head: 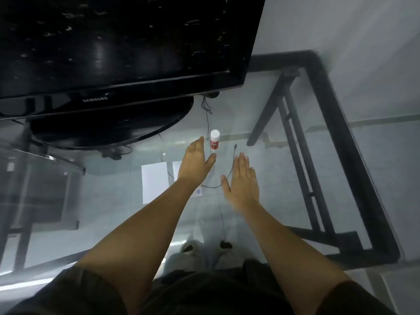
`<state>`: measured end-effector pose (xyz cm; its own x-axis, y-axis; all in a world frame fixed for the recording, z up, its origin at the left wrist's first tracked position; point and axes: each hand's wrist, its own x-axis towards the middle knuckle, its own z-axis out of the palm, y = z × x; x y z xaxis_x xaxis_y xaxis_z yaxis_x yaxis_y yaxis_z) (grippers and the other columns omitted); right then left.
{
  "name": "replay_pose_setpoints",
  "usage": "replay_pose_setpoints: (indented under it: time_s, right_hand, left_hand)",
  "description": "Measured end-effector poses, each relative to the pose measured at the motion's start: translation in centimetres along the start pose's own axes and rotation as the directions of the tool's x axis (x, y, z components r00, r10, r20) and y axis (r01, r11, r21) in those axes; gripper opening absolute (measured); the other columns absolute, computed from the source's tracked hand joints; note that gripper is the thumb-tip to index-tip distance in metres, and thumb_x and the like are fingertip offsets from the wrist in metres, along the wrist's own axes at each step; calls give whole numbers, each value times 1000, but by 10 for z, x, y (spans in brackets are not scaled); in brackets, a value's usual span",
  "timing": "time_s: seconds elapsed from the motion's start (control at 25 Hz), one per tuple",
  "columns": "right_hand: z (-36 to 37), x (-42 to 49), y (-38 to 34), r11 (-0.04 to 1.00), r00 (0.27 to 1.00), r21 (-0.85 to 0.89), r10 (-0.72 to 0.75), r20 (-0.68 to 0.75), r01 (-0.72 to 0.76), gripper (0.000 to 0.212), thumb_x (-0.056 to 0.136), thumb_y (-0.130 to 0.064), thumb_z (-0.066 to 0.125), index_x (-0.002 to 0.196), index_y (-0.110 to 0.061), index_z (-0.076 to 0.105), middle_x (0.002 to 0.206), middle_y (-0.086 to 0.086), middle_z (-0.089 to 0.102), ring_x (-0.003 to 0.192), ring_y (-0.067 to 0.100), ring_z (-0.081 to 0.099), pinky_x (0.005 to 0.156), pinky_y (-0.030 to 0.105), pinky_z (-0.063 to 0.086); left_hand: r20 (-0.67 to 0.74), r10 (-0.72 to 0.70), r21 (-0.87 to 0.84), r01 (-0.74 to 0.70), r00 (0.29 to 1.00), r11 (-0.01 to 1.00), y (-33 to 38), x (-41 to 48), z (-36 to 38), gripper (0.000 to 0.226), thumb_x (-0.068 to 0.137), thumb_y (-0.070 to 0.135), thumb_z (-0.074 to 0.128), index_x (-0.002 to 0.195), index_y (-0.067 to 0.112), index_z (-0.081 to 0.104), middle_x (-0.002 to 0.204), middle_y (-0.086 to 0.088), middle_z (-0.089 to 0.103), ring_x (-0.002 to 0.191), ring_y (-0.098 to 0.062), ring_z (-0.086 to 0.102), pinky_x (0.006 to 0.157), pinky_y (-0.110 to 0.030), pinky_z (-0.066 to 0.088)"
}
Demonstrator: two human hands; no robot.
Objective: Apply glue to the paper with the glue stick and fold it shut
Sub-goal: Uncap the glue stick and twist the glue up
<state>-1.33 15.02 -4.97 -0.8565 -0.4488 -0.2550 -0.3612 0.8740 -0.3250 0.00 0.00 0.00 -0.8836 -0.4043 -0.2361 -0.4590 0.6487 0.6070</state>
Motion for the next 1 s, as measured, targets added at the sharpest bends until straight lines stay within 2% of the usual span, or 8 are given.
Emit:
replay_pose_setpoints:
  time_s: [0.16, 0.36, 0.48, 0.6, 0.68, 0.76, 0.88, 1.0]
  right_hand:
    - [7, 2, 3, 999, 1000, -45, 18, -17, -19, 71, 92, -51, 20, 145, -12, -5, 157, 7, -5, 143, 21, -7, 113, 35, -5]
    - [10, 4, 8, 998, 1000, -57, 13, -19, -14, 71, 91, -53, 17, 145, -14, -7, 157, 6, -5, 143, 20, -8, 113, 34, -6]
    - [5, 3, 6, 1000, 1000, -9, -2, 16, 2, 69, 93, -51, 22, 146, -14, -4, 157, 6, -4, 143, 20, -7, 113, 34, -6]
    - [-22, 12, 2, 954, 998, 297, 60, -35, -47, 55, 96, -41, 32, 142, -13, 26, 152, 8, 27, 140, 22, 22, 115, 33, 16]
    - [-52, 24, -7, 786, 988, 610, 149, -29, -100, 41, 96, -39, 36, 131, -19, 45, 135, 2, 51, 125, 17, 45, 100, 21, 34]
    - [-80, 33, -17, 620, 992, 781, 128, 2, -82, 38, 93, -47, 38, 123, -29, 52, 122, -4, 59, 110, 11, 56, 86, 14, 40]
    - [-107, 38, -30, 527, 999, 850, 33, -18, -2, 37, 87, -50, 47, 118, -33, 55, 111, -9, 61, 96, 8, 62, 81, 21, 50]
    - [-111, 41, -34, 573, 999, 818, -11, -47, 45, 20, 85, -38, 59, 104, -33, 61, 99, -12, 64, 91, 5, 62, 79, 17, 49]
  left_hand:
    - [-80, 18, -80, -25, 997, 997, 3, 16, 7, 55, 88, 31, 60, 133, 8, 41, 133, -15, 51, 122, -27, 47, 98, -32, 38]
    - [-97, 42, -101, -52, 994, 994, 6, 30, 11, 30, 89, 25, 59, 110, 4, 55, 106, -15, 64, 97, -28, 60, 77, -29, 44]
    - [-77, 73, -158, -84, 994, 984, 5, 25, 3, 25, 91, 23, 56, 107, 3, 55, 104, -15, 64, 95, -26, 60, 77, -30, 46]
    - [3, 144, -249, -139, 990, 959, 2, 14, -17, 26, 96, 25, 46, 115, 10, 49, 98, -6, 50, 83, -15, 55, 72, -19, 39]
    - [58, 179, -253, -159, 982, 954, 3, 7, -29, 38, 97, 26, 42, 133, 13, 40, 100, -2, 43, 80, -8, 50, 70, -5, 36]
    - [50, 199, -247, -181, 979, 952, 4, -1, -36, 46, 97, 26, 44, 140, 14, 33, 107, 2, 43, 83, -6, 48, 72, 2, 32]
    - [-9, 220, -267, -214, 975, 939, 8, -7, -44, 36, 93, 26, 52, 126, 12, 45, 113, 0, 54, 86, -10, 49, 69, 0, 35]
    - [4, 272, -232, -264, 962, 936, 10, -8, -44, 31, 92, 25, 54, 118, 9, 50, 111, -7, 59, 86, -13, 51, 70, -3, 37]
